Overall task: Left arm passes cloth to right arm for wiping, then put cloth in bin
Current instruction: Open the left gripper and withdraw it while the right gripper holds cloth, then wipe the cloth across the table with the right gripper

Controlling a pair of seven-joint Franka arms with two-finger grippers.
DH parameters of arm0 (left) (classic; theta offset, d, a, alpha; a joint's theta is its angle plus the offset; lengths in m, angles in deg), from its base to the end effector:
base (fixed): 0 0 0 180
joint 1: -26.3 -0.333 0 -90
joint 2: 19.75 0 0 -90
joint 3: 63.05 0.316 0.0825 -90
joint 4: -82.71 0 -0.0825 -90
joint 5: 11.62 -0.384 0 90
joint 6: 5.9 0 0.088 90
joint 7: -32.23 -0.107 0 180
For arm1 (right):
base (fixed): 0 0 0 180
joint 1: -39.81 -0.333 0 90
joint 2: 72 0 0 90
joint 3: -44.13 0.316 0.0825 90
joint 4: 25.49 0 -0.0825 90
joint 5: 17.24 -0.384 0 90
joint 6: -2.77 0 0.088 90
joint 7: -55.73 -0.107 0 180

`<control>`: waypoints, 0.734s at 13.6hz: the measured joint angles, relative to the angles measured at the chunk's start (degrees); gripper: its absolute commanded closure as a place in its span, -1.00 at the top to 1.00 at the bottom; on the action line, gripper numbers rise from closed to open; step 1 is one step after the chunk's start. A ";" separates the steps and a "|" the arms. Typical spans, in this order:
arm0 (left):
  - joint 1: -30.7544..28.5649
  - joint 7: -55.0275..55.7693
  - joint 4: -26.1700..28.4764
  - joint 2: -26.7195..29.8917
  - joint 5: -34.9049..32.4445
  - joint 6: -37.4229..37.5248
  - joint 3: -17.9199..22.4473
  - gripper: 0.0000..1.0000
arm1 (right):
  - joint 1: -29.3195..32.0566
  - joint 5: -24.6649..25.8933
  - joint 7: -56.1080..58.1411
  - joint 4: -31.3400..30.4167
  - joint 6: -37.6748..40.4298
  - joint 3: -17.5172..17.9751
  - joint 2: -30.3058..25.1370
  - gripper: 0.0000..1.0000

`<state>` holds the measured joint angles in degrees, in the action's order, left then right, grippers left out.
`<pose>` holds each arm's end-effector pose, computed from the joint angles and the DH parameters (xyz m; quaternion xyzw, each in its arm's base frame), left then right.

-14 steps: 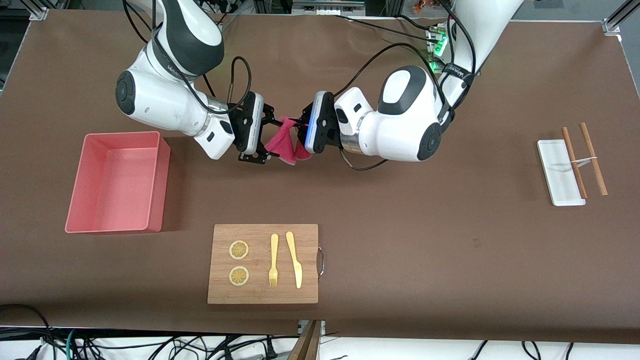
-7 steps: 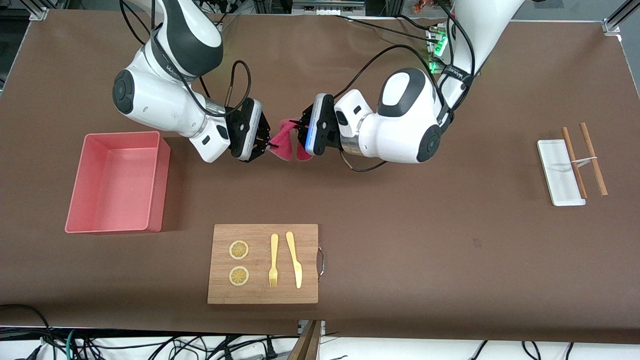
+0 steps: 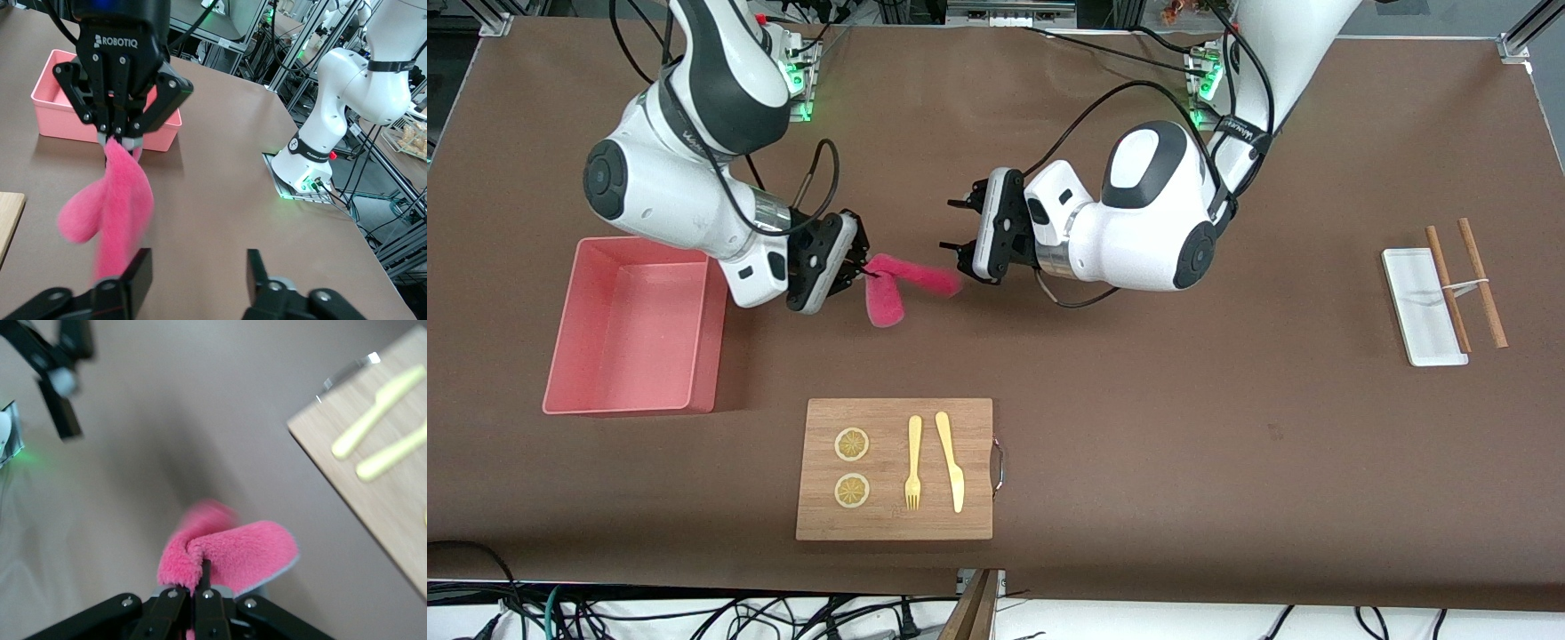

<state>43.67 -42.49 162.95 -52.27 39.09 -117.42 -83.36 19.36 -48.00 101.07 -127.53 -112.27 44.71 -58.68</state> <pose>0.5706 -0.4382 0.4254 0.6249 -0.6141 0.1541 0.4567 0.5739 0.2529 0.4318 -0.8686 -0.4330 -0.0480 0.2363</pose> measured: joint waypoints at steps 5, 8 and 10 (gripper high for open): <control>-9.08 0.00 -0.19 0.58 -10.69 13.69 1.12 1.00 | 3.12 10.00 -13.49 -1.35 1.94 -2.61 0.23 -1.00; -15.65 -0.19 -0.29 0.61 -21.46 19.07 1.26 1.00 | 5.07 16.77 -26.46 -3.46 2.03 -2.87 1.02 -1.00; -19.01 0.06 -0.52 1.28 -26.85 22.02 1.31 1.00 | 5.10 21.07 -35.66 -4.91 2.10 -2.84 1.41 -1.00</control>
<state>24.66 -42.43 162.43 -50.99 12.24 -95.41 -82.05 24.46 -26.93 65.42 -132.45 -110.17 41.87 -57.27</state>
